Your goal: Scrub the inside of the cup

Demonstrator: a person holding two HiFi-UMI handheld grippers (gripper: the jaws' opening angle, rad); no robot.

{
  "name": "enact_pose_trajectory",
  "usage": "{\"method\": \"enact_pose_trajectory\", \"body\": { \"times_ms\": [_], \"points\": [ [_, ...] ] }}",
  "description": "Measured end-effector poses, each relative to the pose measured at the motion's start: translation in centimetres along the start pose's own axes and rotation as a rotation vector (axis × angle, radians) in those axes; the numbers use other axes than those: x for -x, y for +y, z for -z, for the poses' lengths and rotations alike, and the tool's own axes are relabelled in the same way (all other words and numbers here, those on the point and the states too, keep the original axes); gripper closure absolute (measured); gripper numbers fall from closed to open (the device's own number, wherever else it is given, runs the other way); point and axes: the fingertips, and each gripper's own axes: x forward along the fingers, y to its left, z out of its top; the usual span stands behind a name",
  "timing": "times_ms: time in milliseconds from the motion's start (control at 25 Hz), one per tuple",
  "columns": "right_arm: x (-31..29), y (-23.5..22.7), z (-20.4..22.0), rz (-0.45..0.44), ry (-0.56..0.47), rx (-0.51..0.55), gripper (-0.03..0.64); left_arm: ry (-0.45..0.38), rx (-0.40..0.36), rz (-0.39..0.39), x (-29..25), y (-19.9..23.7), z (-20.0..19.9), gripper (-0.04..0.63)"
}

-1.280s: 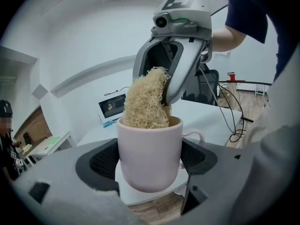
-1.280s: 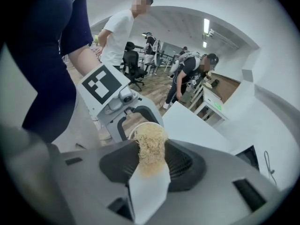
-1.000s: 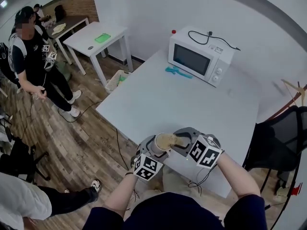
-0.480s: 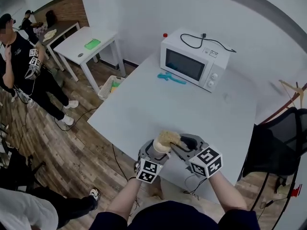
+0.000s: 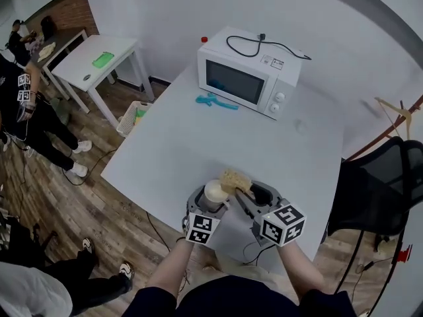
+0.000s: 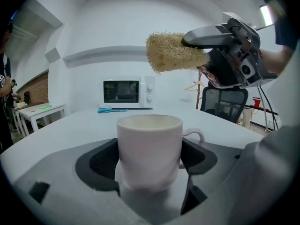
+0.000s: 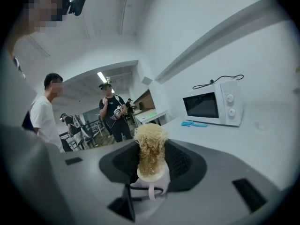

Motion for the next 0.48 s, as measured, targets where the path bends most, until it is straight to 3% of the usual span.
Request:
{"method": "enact_pose_trajectory", "body": {
  "times_ms": [480],
  "points": [
    [0.5,-1.4,0.0,0.037,-0.038,-0.054,0.456,-0.007,-0.016,0.016,-1.3,-0.8,1.0,0.198]
  ]
}}
